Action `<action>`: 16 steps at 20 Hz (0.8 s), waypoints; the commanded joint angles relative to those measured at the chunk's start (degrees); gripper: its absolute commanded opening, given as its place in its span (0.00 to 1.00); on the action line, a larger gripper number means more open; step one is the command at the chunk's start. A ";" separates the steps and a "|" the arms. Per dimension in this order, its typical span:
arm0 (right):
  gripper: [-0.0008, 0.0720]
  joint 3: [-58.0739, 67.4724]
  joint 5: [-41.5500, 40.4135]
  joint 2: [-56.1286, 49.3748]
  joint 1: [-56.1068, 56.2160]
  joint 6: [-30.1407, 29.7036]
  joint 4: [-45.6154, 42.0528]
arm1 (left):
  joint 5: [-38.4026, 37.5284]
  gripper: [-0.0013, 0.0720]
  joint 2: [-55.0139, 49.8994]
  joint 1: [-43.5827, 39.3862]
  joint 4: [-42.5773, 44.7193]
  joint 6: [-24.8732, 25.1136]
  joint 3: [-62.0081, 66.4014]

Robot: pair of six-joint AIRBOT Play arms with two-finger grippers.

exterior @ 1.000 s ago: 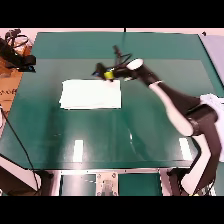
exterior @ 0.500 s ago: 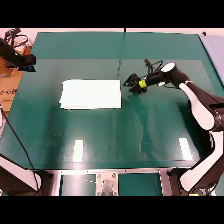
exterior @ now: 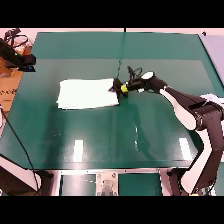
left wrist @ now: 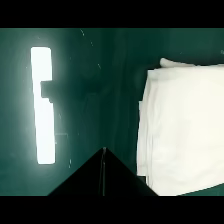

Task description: Fold the shirts.

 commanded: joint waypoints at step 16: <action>0.04 17.79 19.89 31.36 -43.54 21.62 -29.53 | -0.31 0.05 0.02 -0.02 -0.02 -0.04 0.02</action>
